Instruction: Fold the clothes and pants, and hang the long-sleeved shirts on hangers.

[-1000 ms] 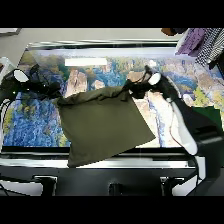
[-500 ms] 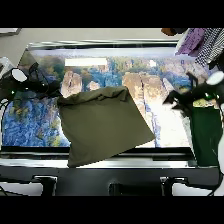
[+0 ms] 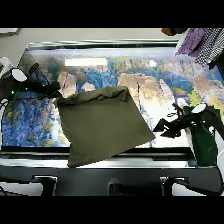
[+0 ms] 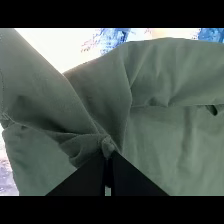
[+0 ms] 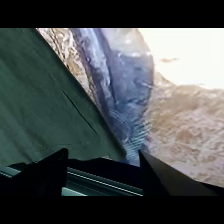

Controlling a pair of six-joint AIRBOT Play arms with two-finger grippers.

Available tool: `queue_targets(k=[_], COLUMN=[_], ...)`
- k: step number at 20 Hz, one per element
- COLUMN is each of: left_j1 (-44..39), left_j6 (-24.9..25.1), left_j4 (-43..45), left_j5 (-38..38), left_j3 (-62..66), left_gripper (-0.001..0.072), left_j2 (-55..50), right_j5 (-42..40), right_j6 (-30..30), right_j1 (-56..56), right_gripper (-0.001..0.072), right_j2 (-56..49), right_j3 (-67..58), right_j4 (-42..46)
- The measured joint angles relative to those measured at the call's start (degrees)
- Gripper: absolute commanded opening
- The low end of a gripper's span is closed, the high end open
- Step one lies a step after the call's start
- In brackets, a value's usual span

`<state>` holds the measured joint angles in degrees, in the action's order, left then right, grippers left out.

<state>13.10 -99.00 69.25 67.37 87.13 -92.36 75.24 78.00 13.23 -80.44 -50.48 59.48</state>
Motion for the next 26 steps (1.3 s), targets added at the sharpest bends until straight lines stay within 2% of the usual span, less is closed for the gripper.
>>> queue_targets(k=[1,3,5,7,13,16,18,22,23,24,25,26], left_j1=[0.0,0.0,0.0,0.0,0.0,0.1,0.1,-0.2,-0.3,-0.5,-0.7,-0.8], left_j6=[0.0,0.0,0.0,0.0,0.0,0.0,0.0,0.0,0.0,0.0,0.0,0.0], left_j4=[0.0,0.0,0.0,0.0,0.0,0.4,0.6,0.8,0.8,0.8,0.8,0.8], left_j5=[0.0,0.1,0.2,0.4,1.5,3.0,4.2,6.2,6.4,7.0,7.1,7.3], left_j3=[0.0,0.0,0.0,0.0,0.0,0.0,0.0,-0.6,-1.1,-1.7,-2.3,-2.9], left_gripper=[0.0015,0.0015,0.0015,0.0015,0.0015,0.0015,0.0016,0.0015,0.0015,0.0015,0.0016,0.0015], left_j2=[0.0,0.0,0.0,0.0,0.0,0.0,0.0,-0.3,-0.4,-0.5,-0.5,-0.5], right_j5=[-1.0,-2.5,-3.1,-3.1,-4.4,-9.0,-15.0,-24.8,-25.3,-25.2,-24.1,-22.6], right_j6=[0.0,0.0,0.4,0.7,4.0,13.2,20.5,31.2,32.7,33.8,34.7,35.1], right_j1=[-1.0,-2.9,-4.3,-5.0,-5.6,-5.6,-5.6,-5.6,-5.6,-5.6,-5.7,-5.6], right_gripper=[0.0428,0.0275,0.0239,0.0022,0.0025,0.0026,0.0026,0.0028,0.0107,0.0292,0.0438,0.0481], right_j2=[0.0,0.1,0.1,0.1,0.2,0.0,-0.7,-4.6,-5.9,-7.2,-8.5,-9.4], right_j3=[0.6,1.3,1.7,1.9,-2.1,-13.8,-23.4,-36.7,-38.1,-39.2,-40.0,-40.5], right_j4=[-0.1,-0.1,0.0,0.1,1.7,9.6,14.8,18.1,17.6,16.8,16.0,15.3])
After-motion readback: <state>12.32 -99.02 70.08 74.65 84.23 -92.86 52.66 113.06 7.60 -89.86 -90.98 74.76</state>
